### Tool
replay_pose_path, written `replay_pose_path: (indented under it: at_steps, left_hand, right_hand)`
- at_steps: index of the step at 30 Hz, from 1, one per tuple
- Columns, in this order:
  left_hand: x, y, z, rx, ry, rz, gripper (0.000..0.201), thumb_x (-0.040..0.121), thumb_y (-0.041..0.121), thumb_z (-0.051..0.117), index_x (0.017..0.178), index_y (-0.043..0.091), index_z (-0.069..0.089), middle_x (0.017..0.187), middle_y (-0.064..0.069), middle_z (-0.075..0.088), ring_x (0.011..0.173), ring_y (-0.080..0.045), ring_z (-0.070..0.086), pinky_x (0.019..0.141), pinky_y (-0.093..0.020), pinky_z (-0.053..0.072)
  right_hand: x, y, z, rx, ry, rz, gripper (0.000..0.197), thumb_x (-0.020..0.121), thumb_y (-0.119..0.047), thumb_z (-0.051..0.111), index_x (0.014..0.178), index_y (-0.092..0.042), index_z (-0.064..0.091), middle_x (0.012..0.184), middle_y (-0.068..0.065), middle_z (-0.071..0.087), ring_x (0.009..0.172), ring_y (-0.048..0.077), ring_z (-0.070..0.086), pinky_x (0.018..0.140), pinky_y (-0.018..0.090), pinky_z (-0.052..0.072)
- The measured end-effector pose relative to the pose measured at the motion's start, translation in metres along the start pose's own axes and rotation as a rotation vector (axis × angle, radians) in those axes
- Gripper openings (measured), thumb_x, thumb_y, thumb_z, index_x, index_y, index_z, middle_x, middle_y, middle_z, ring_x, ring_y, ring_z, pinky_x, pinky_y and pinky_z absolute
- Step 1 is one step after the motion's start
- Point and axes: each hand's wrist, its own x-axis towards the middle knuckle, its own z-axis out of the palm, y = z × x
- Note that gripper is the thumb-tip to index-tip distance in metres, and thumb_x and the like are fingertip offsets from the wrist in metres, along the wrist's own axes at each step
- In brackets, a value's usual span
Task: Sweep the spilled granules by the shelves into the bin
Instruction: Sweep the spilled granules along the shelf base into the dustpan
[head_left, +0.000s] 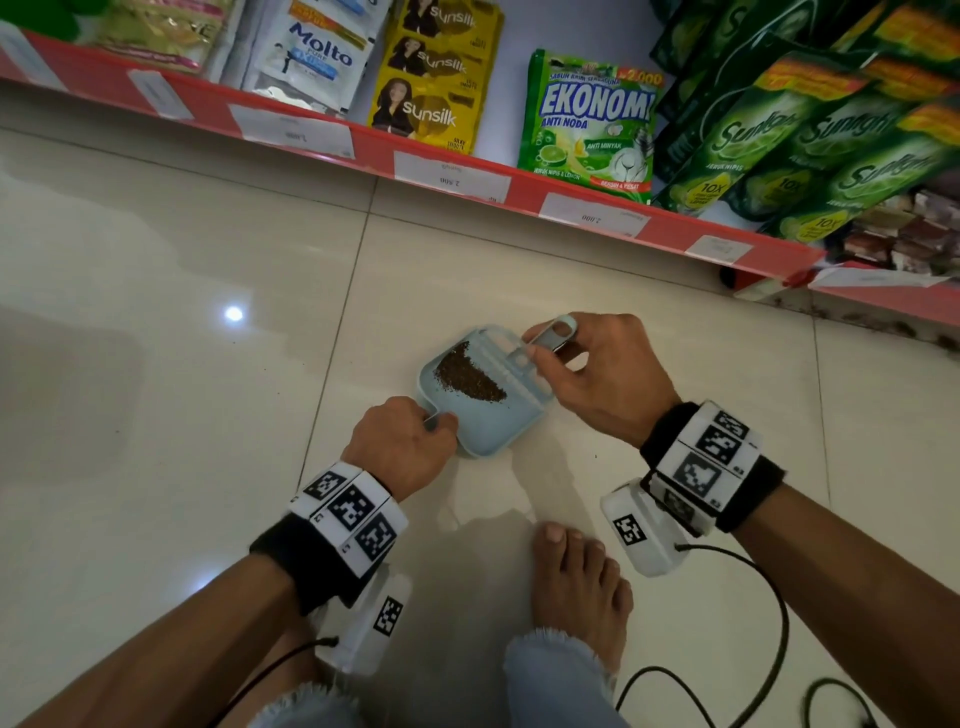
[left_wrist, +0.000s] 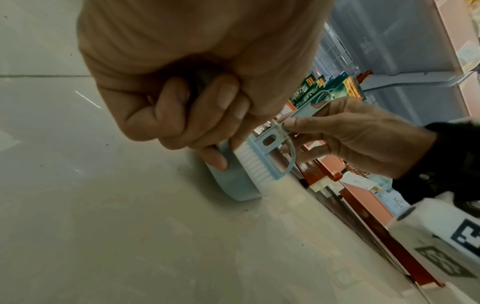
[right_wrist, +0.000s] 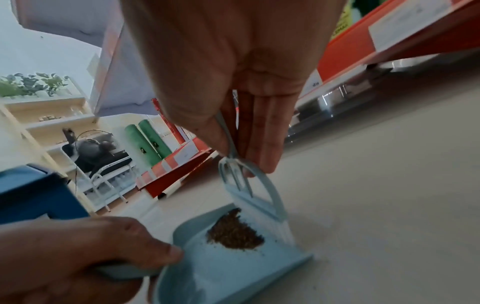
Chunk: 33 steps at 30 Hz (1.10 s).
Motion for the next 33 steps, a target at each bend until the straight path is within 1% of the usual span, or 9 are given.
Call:
replay_pose_path:
  at_steps: [2, 5, 11, 15, 20, 24, 27, 30, 33]
  left_hand:
    - [0.000, -0.001, 0.000, 0.005, -0.001, 0.002, 0.045, 0.093, 0.047, 0.049, 0.100, 0.010, 0.074, 0.092, -0.011, 0.071, 0.088, -0.027, 0.065, 0.079, -0.031, 0.053]
    - [-0.001, -0.002, -0.001, 0.005, 0.003, 0.014, 0.045, 0.093, 0.047, 0.050, 0.098, 0.010, 0.074, 0.090, -0.012, 0.071, 0.088, -0.028, 0.065, 0.080, -0.033, 0.054]
    - [-0.001, -0.007, 0.000, 0.018, 0.008, 0.080, 0.048, 0.095, 0.047, 0.049, 0.088, 0.007, 0.075, 0.078, -0.008, 0.068, 0.077, -0.026, 0.063, 0.067, -0.027, 0.045]
    - [-0.001, -0.009, -0.001, -0.061, 0.007, 0.151, 0.050, 0.095, 0.046, 0.050, 0.088, 0.004, 0.075, 0.081, -0.013, 0.073, 0.078, -0.027, 0.066, 0.070, -0.033, 0.049]
    - [0.001, -0.001, 0.001, -0.158, -0.011, 0.249, 0.048, 0.093, 0.048, 0.054, 0.081, 0.005, 0.072, 0.073, -0.010, 0.070, 0.073, -0.025, 0.066, 0.067, -0.031, 0.049]
    - [0.006, 0.013, 0.001, -0.174, -0.049, 0.315, 0.046, 0.092, 0.047, 0.056, 0.078, 0.006, 0.071, 0.069, -0.010, 0.069, 0.073, -0.029, 0.065, 0.073, -0.038, 0.052]
    - [0.009, 0.032, 0.001, -0.145, -0.095, 0.412, 0.049, 0.093, 0.047, 0.054, 0.081, 0.002, 0.071, 0.075, -0.015, 0.071, 0.076, -0.032, 0.065, 0.076, -0.041, 0.052]
    - [0.011, 0.056, 0.004, -0.096, -0.145, 0.492, 0.048, 0.093, 0.046, 0.054, 0.081, 0.002, 0.072, 0.080, -0.012, 0.073, 0.078, -0.029, 0.066, 0.076, -0.040, 0.053]
    - [0.011, 0.081, 0.007, -0.067, -0.209, 0.553, 0.049, 0.093, 0.045, 0.054, 0.082, 0.000, 0.071, 0.079, -0.015, 0.073, 0.076, -0.029, 0.067, 0.072, -0.037, 0.052]
  right_hand:
    - [0.003, 0.002, -0.004, -0.128, 0.038, -0.017, 0.023, 0.093, -0.023, 0.055, 0.089, -0.008, 0.072, 0.081, 0.005, 0.070, 0.068, 0.022, 0.066, 0.066, 0.041, 0.055]
    - [0.002, 0.001, -0.003, -0.347, -0.007, -0.017, 0.023, 0.095, -0.024, 0.049, 0.092, -0.013, 0.070, 0.080, 0.004, 0.062, 0.068, 0.027, 0.059, 0.063, 0.040, 0.051]
    - [-0.017, -0.011, 0.016, -0.188, -0.162, 0.000, 0.025, 0.094, -0.026, 0.051, 0.089, -0.011, 0.071, 0.076, 0.003, 0.063, 0.066, 0.022, 0.059, 0.065, 0.040, 0.052]
    - [-0.023, -0.012, 0.013, -0.096, -0.050, 0.054, 0.028, 0.093, -0.028, 0.053, 0.090, -0.007, 0.071, 0.081, 0.005, 0.069, 0.069, 0.021, 0.064, 0.065, 0.041, 0.055]
    - [-0.026, -0.004, -0.007, -0.021, 0.121, 0.171, 0.020, 0.092, -0.028, 0.059, 0.096, -0.016, 0.074, 0.085, 0.001, 0.074, 0.071, 0.017, 0.068, 0.066, 0.040, 0.058]
    - [-0.032, 0.001, -0.034, 0.004, 0.073, 0.255, 0.019, 0.094, -0.028, 0.060, 0.099, -0.019, 0.076, 0.094, -0.008, 0.076, 0.076, 0.007, 0.070, 0.077, 0.035, 0.058]
    - [-0.040, 0.001, -0.060, -0.013, 0.055, 0.292, 0.023, 0.096, -0.030, 0.058, 0.102, -0.016, 0.076, 0.098, -0.001, 0.075, 0.081, 0.013, 0.069, 0.082, 0.038, 0.056]
    - [-0.050, 0.000, -0.090, -0.118, 0.084, 0.337, 0.021, 0.094, -0.027, 0.060, 0.100, -0.016, 0.076, 0.092, 0.007, 0.072, 0.078, 0.021, 0.066, 0.080, 0.042, 0.054]
    - [-0.063, -0.001, -0.124, -0.124, 0.160, 0.419, 0.015, 0.088, -0.023, 0.067, 0.096, -0.019, 0.079, 0.086, 0.002, 0.075, 0.072, 0.014, 0.067, 0.076, 0.031, 0.056]
